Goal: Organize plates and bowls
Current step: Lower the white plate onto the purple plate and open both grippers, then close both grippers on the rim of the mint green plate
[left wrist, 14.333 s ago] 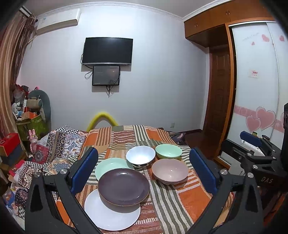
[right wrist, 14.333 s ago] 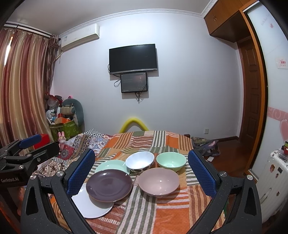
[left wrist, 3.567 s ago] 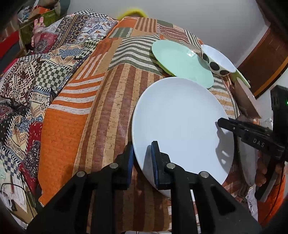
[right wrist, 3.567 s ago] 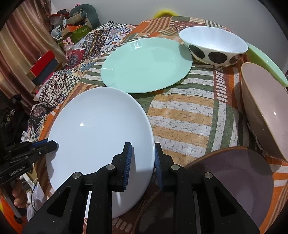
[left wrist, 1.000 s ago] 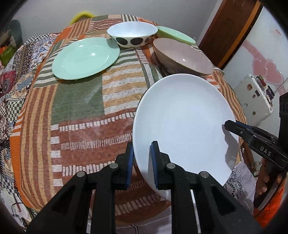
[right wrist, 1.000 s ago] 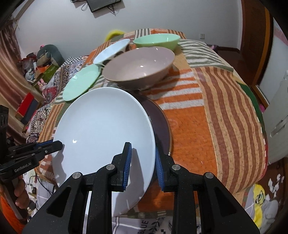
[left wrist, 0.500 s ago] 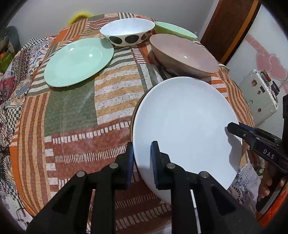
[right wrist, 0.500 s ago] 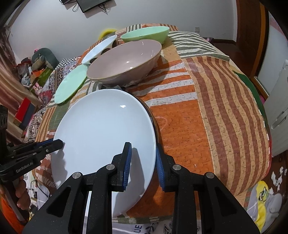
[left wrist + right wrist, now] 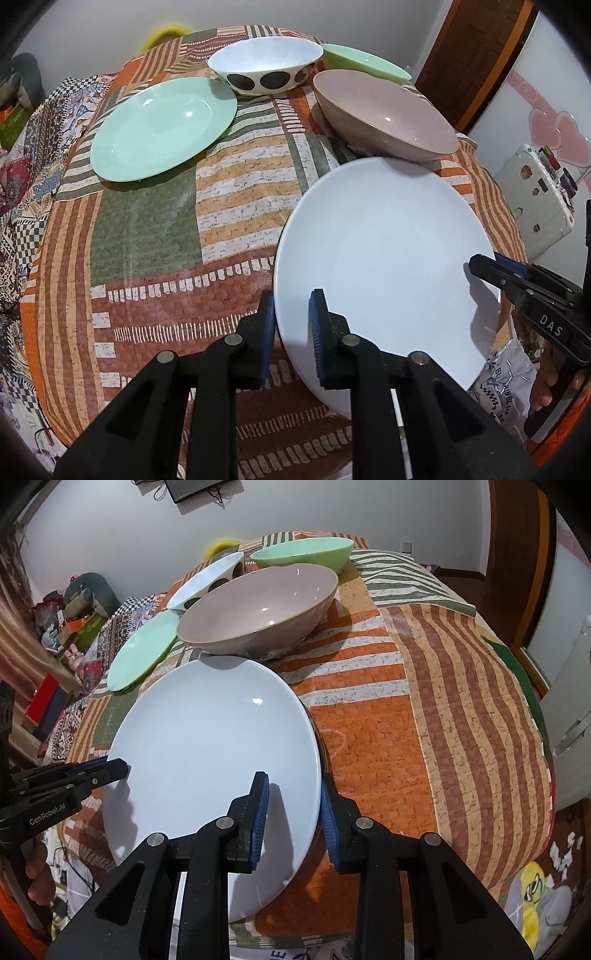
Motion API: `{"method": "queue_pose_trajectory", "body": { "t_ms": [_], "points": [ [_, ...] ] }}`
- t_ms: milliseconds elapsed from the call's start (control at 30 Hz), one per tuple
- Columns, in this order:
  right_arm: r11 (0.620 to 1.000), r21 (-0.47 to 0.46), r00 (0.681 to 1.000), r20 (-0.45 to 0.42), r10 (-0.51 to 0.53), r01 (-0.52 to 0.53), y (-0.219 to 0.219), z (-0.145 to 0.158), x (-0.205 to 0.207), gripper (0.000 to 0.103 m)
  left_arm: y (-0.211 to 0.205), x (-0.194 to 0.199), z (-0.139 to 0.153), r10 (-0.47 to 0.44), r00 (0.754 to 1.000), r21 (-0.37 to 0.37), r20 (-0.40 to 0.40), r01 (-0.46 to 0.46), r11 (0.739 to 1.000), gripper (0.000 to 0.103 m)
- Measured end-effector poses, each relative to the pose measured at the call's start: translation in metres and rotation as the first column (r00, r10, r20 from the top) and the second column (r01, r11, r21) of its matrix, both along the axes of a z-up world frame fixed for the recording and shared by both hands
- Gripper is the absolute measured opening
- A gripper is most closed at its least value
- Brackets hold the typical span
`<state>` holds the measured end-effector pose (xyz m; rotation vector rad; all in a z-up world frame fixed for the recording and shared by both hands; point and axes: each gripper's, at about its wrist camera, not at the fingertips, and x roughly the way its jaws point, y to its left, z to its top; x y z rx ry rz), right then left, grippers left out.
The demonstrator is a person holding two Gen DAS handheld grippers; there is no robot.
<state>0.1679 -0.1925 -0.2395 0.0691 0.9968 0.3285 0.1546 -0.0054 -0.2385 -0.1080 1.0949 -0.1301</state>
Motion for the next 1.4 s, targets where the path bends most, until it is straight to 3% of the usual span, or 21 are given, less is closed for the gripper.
{"method": "queue_pose_trajectory", "body": {
  "t_ms": [100, 467, 633, 800, 867, 967, 1233, 1400],
  "points": [
    [1.0, -0.013, 1.0, -0.001, -0.008, 0.008, 0.001, -0.003, 0.0, 0.035, 0.0, -0.001, -0.001, -0.007, 1.0, -0.017, 0.005, 0.007, 1.0, 0.017],
    [0.994, -0.105, 0.999, 0.04, 0.009, -0.005, 0.012, -0.001, 0.002, 0.037, 0.008, -0.002, 0.008, 0.012, 1.0, -0.044, 0.023, -0.011, 0.999, 0.017],
    [0.995, -0.096, 0.999, 0.038, 0.006, -0.002, 0.011, 0.004, 0.004, 0.04, 0.021, -0.009, 0.026, 0.029, 0.997, -0.047, 0.069, -0.025, 0.999, 0.017],
    [0.994, -0.105, 0.994, 0.107, 0.016, -0.004, 0.016, 0.028, 0.001, 0.041, 0.046, -0.016, 0.05, 0.071, 0.989, -0.043, 0.132, -0.066, 0.997, 0.03],
    [0.994, -0.103, 0.989, 0.142, 0.034, -0.02, 0.022, 0.041, 0.0, 0.044, 0.059, -0.018, 0.06, 0.099, 0.981, -0.044, 0.165, -0.093, 0.995, 0.043],
    [0.994, -0.097, 0.978, 0.2, 0.063, -0.044, 0.036, 0.059, -0.001, 0.057, 0.081, -0.019, 0.074, 0.143, 0.967, -0.038, 0.211, -0.138, 0.99, 0.055],
    [0.984, -0.053, 0.958, 0.227, 0.175, -0.168, 0.096, 0.074, 0.016, 0.057, 0.151, 0.002, 0.068, 0.295, 0.934, -0.073, 0.201, -0.286, 0.955, 0.058],
    [0.973, -0.028, 0.952, 0.202, 0.229, -0.228, 0.134, 0.063, 0.035, 0.057, 0.174, 0.024, 0.053, 0.32, 0.929, -0.027, 0.184, -0.32, 0.947, 0.058]
  ]
}}
